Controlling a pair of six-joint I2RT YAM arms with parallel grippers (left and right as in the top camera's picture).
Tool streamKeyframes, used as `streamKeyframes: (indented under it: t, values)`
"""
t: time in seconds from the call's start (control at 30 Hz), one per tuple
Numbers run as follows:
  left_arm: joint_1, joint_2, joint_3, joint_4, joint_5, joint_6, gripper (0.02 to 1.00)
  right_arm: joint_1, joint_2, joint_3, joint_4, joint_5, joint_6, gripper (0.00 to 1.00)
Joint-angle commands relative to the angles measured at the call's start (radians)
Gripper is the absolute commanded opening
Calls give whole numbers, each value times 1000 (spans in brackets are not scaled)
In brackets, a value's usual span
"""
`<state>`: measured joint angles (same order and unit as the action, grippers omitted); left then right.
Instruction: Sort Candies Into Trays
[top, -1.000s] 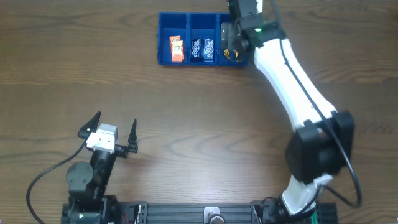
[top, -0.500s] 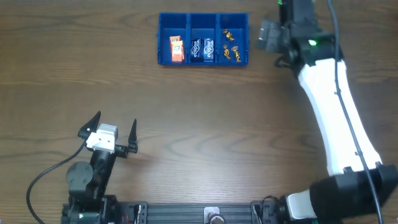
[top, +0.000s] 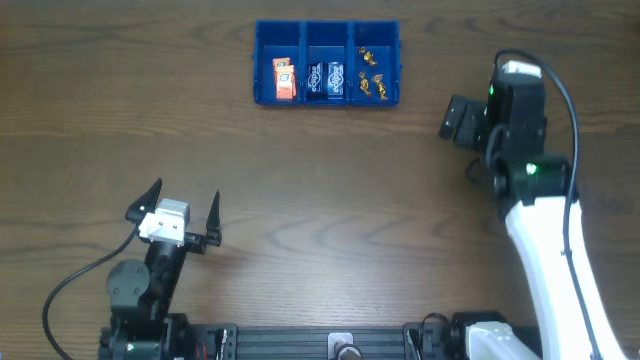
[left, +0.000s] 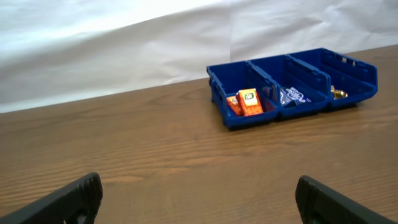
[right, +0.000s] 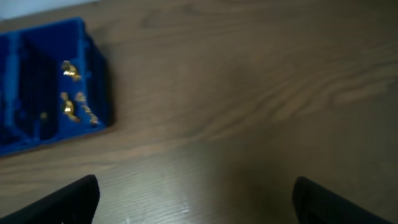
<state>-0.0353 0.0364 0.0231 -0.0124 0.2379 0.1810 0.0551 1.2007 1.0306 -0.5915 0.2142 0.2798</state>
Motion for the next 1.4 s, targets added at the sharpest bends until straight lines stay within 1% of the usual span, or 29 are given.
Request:
streamKeyframes:
  t: [0.03,0.2,0.37,0.5,0.6,0.63,0.83,0.9,0.97,1.1,1.27,1.4]
  values:
    - [3,-6,-18,-41,21,6,998,-8,-171,-190,100,-29,-8,1000]
    - [3,-6,-18,-41,21,6,998,-48,-366,-380,179,-37,-8,998]
    - [3,-6,-18,-41,21,6,998,-51,-571,-567,280,-38,-8,1000]
    - [3,-6,-18,-41,21,6,998,-51,-712,-683,352,-72,-9,998]
    - [3,-6,-18,-41,21,6,998,-51,-781,-737,367,-127,-80,998]
    - [3,-6,-18,-41,21,6,998,-51,-797,-754,379,-134,-95,998]
    - [3,-6,-18,-41,21,6,998,-51,-880,-862,515,-153,-114,998]
    - [3,-6,-18,-41,21,6,998,-51,-902,-883,549,-181,-138,998]
    - [3,-6,-18,-41,21,6,998,-51,-922,-894,566,-191,-159,998]
    - [3,-6,-18,-41,21,6,998,-51,-932,-894,575,-191,-181,998]
    - [3,-6,-18,-41,21,6,998,-51,-935,-895,576,-191,-181,998]
    - [3,-6,-18,-41,21,6,998,-51,-1005,-895,534,-191,-181,998]
